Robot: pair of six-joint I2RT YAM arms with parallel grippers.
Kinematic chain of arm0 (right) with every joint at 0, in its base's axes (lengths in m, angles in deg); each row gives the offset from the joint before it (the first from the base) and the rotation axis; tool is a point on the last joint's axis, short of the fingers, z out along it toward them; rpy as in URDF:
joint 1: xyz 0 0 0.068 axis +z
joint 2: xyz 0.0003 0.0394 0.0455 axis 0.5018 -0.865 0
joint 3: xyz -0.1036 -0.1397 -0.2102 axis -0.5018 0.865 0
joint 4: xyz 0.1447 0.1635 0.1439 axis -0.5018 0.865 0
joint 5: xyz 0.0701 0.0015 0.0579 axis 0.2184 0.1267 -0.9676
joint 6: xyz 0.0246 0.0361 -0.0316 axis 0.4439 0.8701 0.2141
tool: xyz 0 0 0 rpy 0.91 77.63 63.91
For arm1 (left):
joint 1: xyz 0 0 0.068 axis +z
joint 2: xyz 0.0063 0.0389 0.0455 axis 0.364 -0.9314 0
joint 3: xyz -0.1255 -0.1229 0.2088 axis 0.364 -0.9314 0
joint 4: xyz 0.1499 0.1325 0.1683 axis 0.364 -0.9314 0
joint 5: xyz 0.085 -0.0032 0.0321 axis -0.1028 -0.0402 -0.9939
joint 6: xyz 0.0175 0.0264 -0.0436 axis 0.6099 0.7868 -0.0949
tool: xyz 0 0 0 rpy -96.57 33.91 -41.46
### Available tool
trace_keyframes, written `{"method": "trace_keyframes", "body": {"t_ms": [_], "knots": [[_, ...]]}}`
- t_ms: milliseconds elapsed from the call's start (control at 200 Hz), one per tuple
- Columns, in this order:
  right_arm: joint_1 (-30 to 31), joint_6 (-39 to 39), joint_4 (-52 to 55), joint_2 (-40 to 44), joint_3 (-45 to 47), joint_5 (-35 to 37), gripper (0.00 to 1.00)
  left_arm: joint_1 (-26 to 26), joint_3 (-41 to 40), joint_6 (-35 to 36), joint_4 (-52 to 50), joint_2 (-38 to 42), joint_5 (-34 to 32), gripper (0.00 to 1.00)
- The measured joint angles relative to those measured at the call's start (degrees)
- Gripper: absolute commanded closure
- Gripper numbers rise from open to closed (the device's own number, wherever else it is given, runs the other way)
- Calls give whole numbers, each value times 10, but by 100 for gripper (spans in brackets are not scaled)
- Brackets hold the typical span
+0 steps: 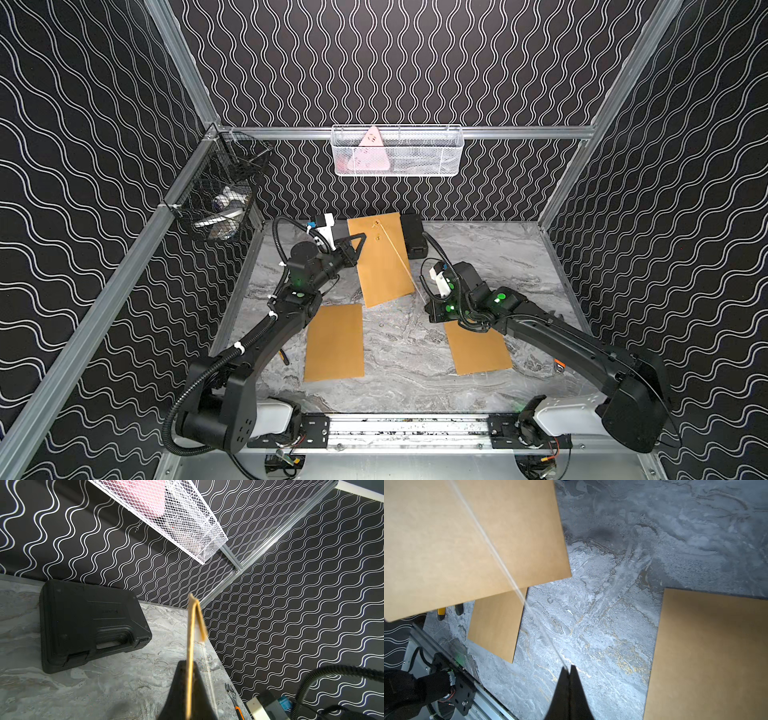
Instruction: Open the file bag
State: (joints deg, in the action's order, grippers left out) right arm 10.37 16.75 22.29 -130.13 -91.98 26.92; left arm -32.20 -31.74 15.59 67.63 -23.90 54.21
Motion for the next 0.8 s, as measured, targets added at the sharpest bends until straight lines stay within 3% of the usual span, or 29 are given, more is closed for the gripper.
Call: {"method": "trace_keyframes", "body": {"t_ms": [285,495,801], "knots": [[-45,-5,5,10,-5,-3,100,0,-13,-2,2,10,4,100],[-67,-15,12,25,-14,-2,68,1,-32,0,3,15,10,100],[-142,-20,25,73,10,5,44,2,-48,3,7,15,29,100]]}}
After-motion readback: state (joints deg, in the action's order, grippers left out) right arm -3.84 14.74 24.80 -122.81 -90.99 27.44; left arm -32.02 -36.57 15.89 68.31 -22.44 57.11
